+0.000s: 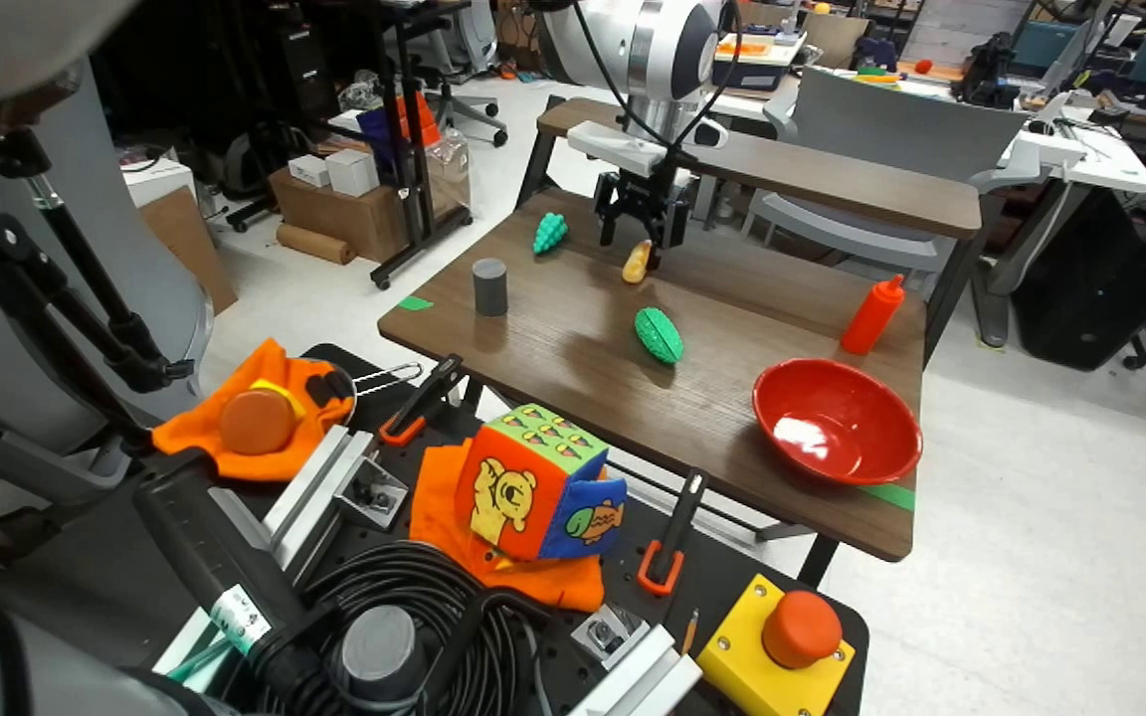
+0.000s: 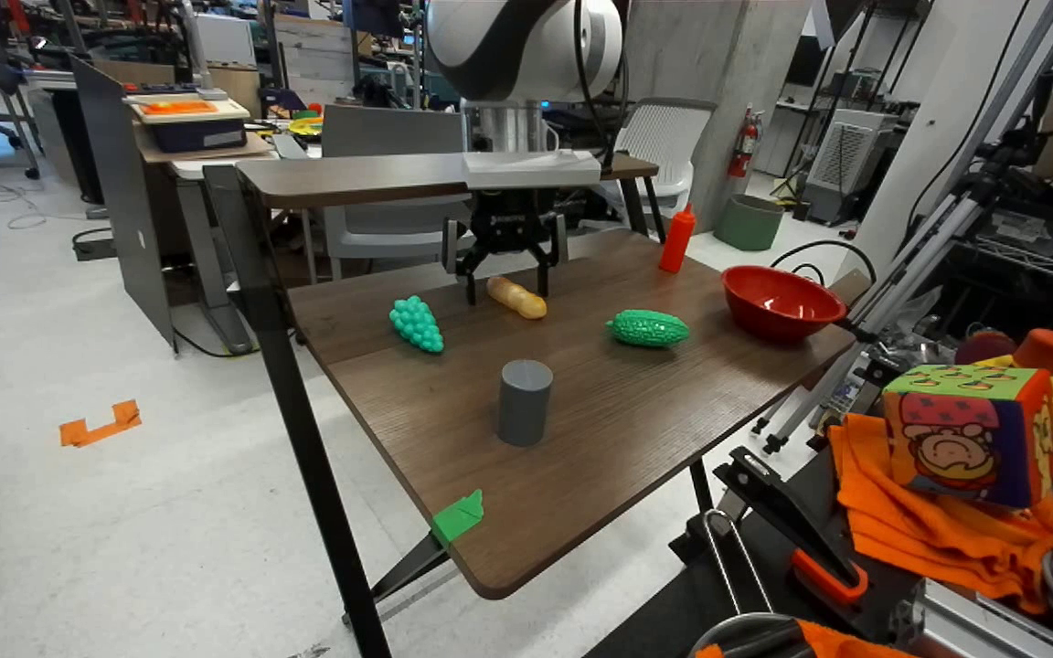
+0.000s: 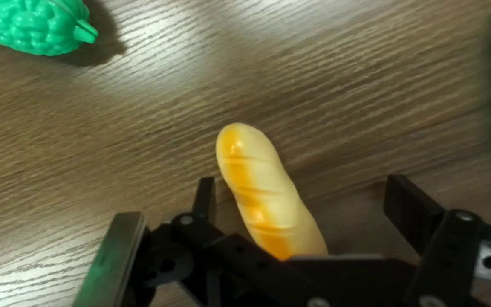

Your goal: Move the doughnut

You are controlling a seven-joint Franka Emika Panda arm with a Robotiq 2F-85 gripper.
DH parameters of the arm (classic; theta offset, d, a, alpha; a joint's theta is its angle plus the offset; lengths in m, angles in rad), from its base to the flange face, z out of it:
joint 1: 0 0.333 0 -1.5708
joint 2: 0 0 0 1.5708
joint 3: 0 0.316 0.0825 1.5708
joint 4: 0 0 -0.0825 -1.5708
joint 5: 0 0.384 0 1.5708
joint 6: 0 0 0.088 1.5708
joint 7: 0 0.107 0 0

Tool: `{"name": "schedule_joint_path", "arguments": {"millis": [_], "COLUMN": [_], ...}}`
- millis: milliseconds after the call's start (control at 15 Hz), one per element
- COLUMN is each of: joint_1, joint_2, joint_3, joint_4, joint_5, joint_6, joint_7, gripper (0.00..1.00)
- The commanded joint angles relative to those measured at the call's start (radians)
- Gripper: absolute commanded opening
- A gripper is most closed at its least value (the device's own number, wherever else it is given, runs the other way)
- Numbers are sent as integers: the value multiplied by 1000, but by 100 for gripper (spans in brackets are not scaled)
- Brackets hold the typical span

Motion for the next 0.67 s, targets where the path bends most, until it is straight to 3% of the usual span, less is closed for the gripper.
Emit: {"name": "schedule_joint_path", "arguments": {"millis": [0,133,333,600], "joint_1": [27,32,38,30], "joint_2": [77,97,97,32], "joint_3": [-39,-45,-45,-19], "joint_4": [110,139,158,96], "joint_5": [10,9,8,-1], "joint_6": [-10,-16,-31,-24], "joint_7": [54,66,73,38], "gripper": [75,68,42,14]}}
